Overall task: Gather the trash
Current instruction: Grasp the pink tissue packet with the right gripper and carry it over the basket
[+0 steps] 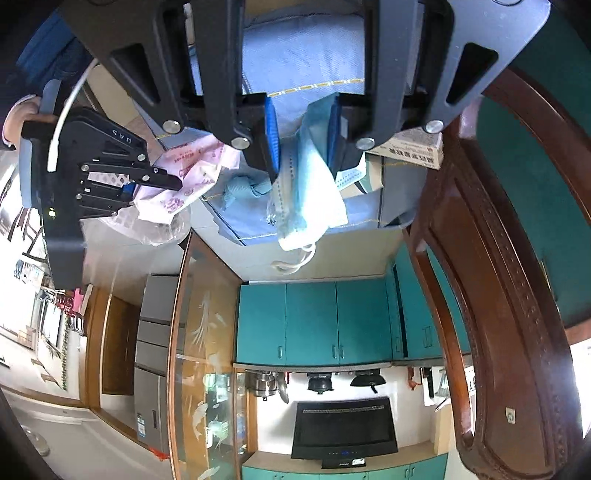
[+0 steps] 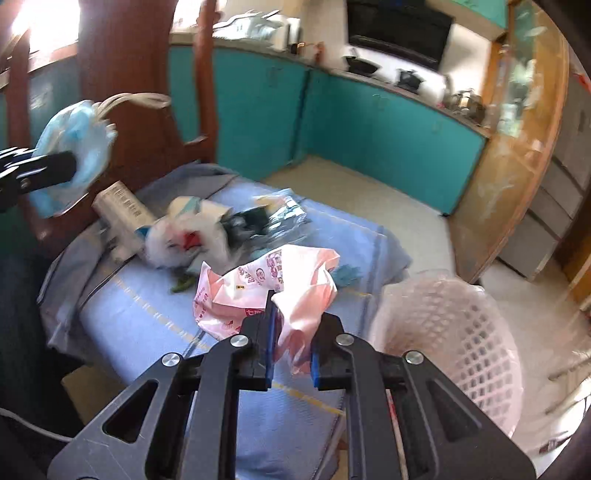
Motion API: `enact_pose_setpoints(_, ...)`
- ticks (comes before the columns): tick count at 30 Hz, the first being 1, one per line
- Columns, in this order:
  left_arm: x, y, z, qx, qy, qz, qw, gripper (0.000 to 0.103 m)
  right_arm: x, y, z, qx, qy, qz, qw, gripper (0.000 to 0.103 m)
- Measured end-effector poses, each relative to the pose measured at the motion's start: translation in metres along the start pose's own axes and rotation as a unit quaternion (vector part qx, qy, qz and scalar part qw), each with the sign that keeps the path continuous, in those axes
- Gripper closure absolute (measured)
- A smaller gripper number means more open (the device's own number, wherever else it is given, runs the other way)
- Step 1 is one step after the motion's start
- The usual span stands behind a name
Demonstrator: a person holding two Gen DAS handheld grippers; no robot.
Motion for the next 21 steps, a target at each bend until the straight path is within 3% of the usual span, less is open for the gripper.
enact_pose_setpoints(4, 0.005, -0.005, -0.006, -0.002, -0.002, -0.01, 0.9999, 0.08, 0.022, 0.014, -0.011, 0.037, -0.041, -0.005, 0.998, 0.088)
enact_pose_setpoints(9, 0.011, -0.015, -0.013, 0.0, -0.008, -0.021, 0.9998, 0.08, 0.044, 0.013, -0.005, 0.041, -0.065, -0.001, 0.997, 0.088)
enact_pose_setpoints(14, 0.021, -0.025, -0.007, -0.014, -0.009, -0.012, 0.9998, 0.08, 0.047, 0.002, 0.013, 0.015, -0.074, 0.005, 0.997, 0.088)
enact_pose_setpoints(17, 0.026, -0.03, -0.007, -0.021, -0.01, -0.001, 0.9997, 0.08, 0.062, 0.005, 0.014, 0.003, -0.096, 0.026, 0.995, 0.088)
enact_pose_setpoints(21, 0.036, -0.041, -0.016, -0.026, 0.001, 0.045, 0.9986, 0.08, 0.096, 0.028, 0.003, 0.026, -0.126, 0.095, 0.987, 0.088)
Point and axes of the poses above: each gripper's, at about its wrist camera, not at the fingertips, and y roughly against the way its jaws point, x to its right, z to its underside, the point moved 7 cm from there along -y, roughly the way its jaws point, and after that the axes turned 4 degrees about x, right-handed, at the moved point
